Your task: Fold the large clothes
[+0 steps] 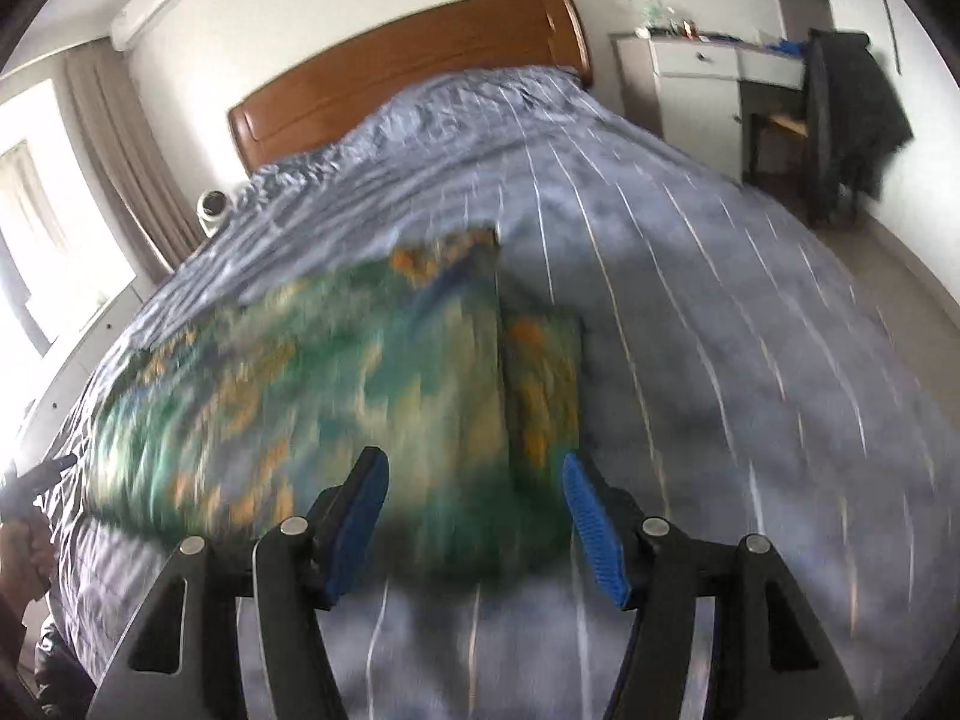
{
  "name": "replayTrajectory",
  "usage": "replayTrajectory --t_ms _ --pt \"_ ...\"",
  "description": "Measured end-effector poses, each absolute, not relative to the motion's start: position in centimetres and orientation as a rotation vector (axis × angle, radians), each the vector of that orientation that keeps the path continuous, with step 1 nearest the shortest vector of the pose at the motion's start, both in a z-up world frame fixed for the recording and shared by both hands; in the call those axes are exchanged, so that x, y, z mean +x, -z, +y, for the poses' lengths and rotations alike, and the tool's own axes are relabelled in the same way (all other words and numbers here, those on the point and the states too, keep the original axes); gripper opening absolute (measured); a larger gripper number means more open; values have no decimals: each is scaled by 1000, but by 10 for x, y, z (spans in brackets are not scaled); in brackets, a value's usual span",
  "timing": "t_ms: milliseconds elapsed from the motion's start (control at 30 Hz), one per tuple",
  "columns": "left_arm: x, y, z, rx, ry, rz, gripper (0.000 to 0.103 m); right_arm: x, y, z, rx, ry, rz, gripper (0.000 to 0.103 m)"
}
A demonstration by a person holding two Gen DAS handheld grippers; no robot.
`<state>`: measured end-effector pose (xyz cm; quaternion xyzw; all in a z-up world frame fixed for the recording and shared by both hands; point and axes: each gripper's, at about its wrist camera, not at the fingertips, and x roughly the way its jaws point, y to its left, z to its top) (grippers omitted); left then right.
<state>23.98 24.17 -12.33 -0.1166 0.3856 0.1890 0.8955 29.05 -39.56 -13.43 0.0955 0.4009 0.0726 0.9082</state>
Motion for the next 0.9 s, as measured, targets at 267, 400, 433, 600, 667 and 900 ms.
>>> replayTrajectory --t_ms 267,400,433,600,667,900 --pt "308 71 134 -117 -55 746 101 262 156 -396 309 -101 878 62" --pt "396 70 82 -81 31 813 101 254 153 -390 370 -137 845 62" --pt "415 75 77 -88 41 841 101 250 151 -385 373 -152 840 62" --pt "472 114 43 -84 38 967 100 229 148 -371 360 -225 829 62" --pt "468 127 29 -25 31 995 100 220 147 -369 332 -237 833 62" --pt "394 128 18 59 77 925 100 203 145 -375 285 -239 822 62"
